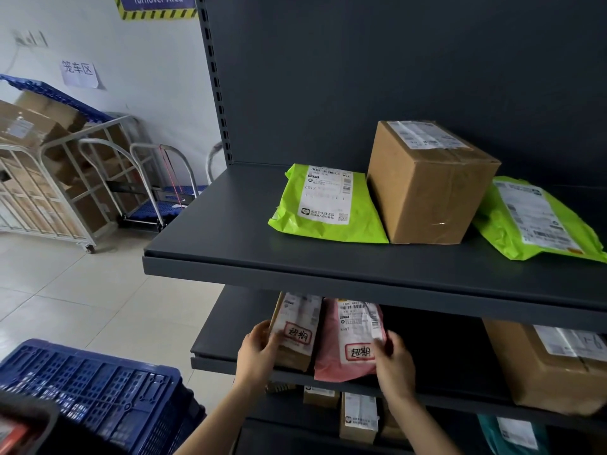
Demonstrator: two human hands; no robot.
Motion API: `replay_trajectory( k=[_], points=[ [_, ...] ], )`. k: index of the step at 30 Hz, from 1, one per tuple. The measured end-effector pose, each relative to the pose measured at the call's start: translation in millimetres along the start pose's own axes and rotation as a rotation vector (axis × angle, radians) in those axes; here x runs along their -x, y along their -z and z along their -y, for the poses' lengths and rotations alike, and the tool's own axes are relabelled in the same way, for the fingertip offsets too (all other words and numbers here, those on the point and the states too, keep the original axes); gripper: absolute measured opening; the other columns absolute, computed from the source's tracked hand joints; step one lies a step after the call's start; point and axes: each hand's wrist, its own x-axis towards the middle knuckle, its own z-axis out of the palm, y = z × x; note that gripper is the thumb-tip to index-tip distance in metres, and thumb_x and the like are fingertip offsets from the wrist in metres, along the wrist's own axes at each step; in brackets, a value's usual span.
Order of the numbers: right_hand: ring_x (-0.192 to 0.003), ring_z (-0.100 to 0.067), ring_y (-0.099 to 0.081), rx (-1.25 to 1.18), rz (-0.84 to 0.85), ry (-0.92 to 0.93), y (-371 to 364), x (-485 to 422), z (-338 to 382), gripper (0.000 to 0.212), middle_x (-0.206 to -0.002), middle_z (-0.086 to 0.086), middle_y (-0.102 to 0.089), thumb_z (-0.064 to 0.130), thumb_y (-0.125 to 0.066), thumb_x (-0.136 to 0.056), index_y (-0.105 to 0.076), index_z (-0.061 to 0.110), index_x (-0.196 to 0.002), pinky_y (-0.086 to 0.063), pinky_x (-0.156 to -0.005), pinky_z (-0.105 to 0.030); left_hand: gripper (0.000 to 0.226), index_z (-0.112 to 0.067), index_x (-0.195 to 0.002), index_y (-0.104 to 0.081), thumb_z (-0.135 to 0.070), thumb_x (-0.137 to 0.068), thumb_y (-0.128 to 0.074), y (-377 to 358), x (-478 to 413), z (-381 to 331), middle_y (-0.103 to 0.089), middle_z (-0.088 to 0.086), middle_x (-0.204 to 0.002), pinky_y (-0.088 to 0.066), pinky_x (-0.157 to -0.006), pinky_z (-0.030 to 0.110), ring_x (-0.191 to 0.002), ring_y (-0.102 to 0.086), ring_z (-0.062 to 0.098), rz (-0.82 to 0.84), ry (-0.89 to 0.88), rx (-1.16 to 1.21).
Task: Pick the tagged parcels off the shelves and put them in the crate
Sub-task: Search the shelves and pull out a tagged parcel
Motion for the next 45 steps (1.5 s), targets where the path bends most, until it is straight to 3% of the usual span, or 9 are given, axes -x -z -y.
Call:
replay_trajectory(
  k=[3, 6, 11, 13, 18, 23, 29, 40, 45],
  points=[
    [-0.075, -0.004, -0.057, -0.047, 0.078, 0.001, -2, 3, 1, 0.036, -0.099, 0.001, -0.061, 0.018, -0.049, -0.095, -0.048, 0.012, -0.131, -0.042, -0.058, -0.012, 0.038, -0.010, -0.132, -0.049, -0.015, -0.094, -0.053, -2, -1, 3, -0.063, 0.006, -0.113, -0.050, -0.082, 0.026, -0.094, -0.062, 0.018, 0.049, 0.064, 0.115],
    [-0.088, -0.012, -0.059, -0.102, 0.118, -0.043, 0, 3, 0, 0.035, -0.109, -0.002, -0.063, 0.013, -0.047, -0.096, -0.050, 0.013, -0.131, -0.046, -0.069, -0.019, 0.040, -0.008, -0.134, -0.046, -0.014, -0.095, -0.051, -4, 1, 4, -0.063, 0.006, -0.110, -0.051, -0.074, 0.020, -0.092, -0.062, 0.017, 0.084, 0.080, 0.214],
    [-0.085, -0.016, -0.061, -0.221, 0.101, -0.116, 13, 6, -7, 0.023, -0.101, -0.006, -0.065, 0.010, -0.047, -0.095, -0.061, 0.009, -0.114, -0.050, -0.067, -0.026, 0.041, -0.010, -0.135, -0.044, -0.010, -0.095, -0.050, -5, 15, 12, -0.065, -0.001, -0.100, -0.053, -0.056, 0.012, -0.087, -0.063, 0.011, 0.113, 0.115, 0.302],
    [-0.085, -0.023, -0.063, -0.278, 0.098, -0.130, 20, 10, -12, 0.015, -0.100, -0.013, -0.068, 0.007, -0.049, -0.094, -0.064, 0.008, -0.098, -0.053, -0.076, -0.037, 0.040, -0.014, -0.134, -0.044, -0.009, -0.095, -0.049, -7, 27, 15, -0.065, 0.002, -0.104, -0.054, -0.060, 0.017, -0.092, -0.064, 0.016, 0.130, 0.107, 0.311],
    [-0.075, -0.020, -0.064, -0.374, 0.102, -0.122, 42, 28, -21, 0.021, -0.084, -0.007, -0.069, 0.004, -0.050, -0.092, -0.062, 0.012, -0.077, -0.050, -0.069, -0.034, 0.030, -0.025, -0.119, -0.052, -0.010, -0.093, -0.052, -12, 61, 20, -0.073, -0.001, -0.099, -0.056, -0.075, 0.029, -0.093, -0.070, 0.018, 0.187, 0.042, 0.282],
    [-0.067, -0.010, -0.067, -0.388, 0.151, -0.114, 62, 46, -29, 0.018, -0.077, 0.002, -0.072, 0.005, -0.052, -0.092, -0.063, 0.012, -0.079, -0.047, -0.058, -0.023, 0.029, -0.021, -0.117, -0.049, -0.009, -0.092, -0.054, -19, 93, 20, -0.071, 0.005, -0.100, -0.057, -0.074, 0.028, -0.092, -0.070, 0.017, 0.195, 0.040, 0.266],
    [-0.073, -0.013, -0.068, -0.352, 0.163, -0.070, 87, 58, -29, 0.019, -0.073, 0.006, -0.072, 0.010, -0.052, -0.092, -0.063, 0.017, -0.078, -0.048, -0.062, -0.026, 0.040, -0.019, -0.126, -0.044, -0.006, -0.090, -0.056, -27, 121, 8, -0.070, 0.011, -0.105, -0.058, -0.074, 0.027, -0.095, -0.070, 0.021, 0.191, -0.010, 0.234],
    [-0.070, -0.006, -0.069, -0.440, 0.262, 0.009, 131, 80, -12, 0.017, -0.078, 0.004, -0.072, 0.008, -0.050, -0.093, -0.062, 0.013, -0.081, -0.049, -0.054, -0.017, 0.029, -0.016, -0.117, -0.056, -0.003, -0.092, -0.051, -18, 180, -23, -0.072, 0.011, -0.103, -0.058, -0.078, 0.025, -0.096, -0.069, 0.022, 0.135, -0.090, 0.300],
    [-0.070, -0.009, -0.070, -0.352, 0.362, 0.073, 132, 97, -1, 0.012, -0.079, 0.005, -0.073, 0.021, -0.053, -0.093, -0.062, 0.020, -0.086, -0.053, -0.061, -0.029, 0.030, -0.022, -0.115, -0.056, -0.002, -0.093, -0.049, -3, 208, -32, -0.073, 0.008, -0.099, -0.056, -0.069, 0.020, -0.090, -0.071, 0.016, 0.020, -0.101, 0.323]
  ],
)
